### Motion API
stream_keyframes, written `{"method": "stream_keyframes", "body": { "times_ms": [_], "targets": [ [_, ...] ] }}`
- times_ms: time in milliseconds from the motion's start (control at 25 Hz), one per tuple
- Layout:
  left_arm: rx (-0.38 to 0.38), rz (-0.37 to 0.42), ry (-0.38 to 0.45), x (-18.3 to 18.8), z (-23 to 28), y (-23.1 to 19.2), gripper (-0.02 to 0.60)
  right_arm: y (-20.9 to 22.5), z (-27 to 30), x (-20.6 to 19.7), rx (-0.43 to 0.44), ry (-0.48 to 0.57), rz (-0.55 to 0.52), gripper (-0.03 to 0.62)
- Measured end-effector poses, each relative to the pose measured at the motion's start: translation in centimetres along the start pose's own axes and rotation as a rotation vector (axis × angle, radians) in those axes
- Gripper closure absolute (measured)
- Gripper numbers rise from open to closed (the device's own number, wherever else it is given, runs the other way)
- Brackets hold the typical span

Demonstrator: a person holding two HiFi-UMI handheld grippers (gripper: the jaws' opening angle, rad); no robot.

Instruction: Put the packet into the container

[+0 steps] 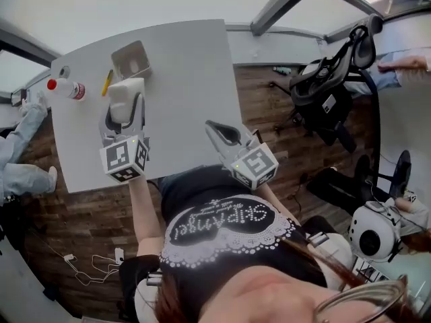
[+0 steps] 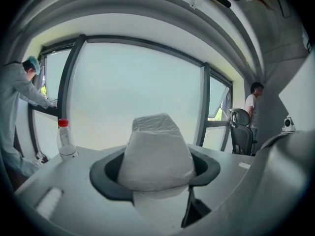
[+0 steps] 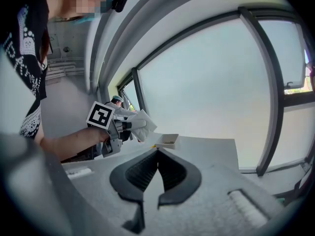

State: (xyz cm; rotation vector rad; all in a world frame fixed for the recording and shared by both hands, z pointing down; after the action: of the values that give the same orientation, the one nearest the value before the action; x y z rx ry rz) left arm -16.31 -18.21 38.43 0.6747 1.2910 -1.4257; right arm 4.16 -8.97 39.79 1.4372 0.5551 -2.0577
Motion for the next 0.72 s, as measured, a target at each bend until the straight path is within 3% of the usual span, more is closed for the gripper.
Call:
{"method": "stream_keyframes", "body": {
  "times_ms": [720],
  "targets": [
    [0.033, 0.023, 0.005, -0.3, 1.8, -0.5, 0.296, 0.2, -0.7, 0.2, 0.025, 0.002, -0.011, 0.599]
  ]
}}
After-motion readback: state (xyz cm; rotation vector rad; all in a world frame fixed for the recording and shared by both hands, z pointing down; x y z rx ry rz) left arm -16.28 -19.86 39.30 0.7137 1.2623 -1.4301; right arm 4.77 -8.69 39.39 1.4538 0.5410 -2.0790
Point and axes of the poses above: the fingertips, and each gripper's own axes: z forward along the fingers, y to its right, x out of its top, the point moved 2 cm from there along -z, backward along the fingers, and after that the axes turned 14 degrees about -z, right-handed, at the moved point
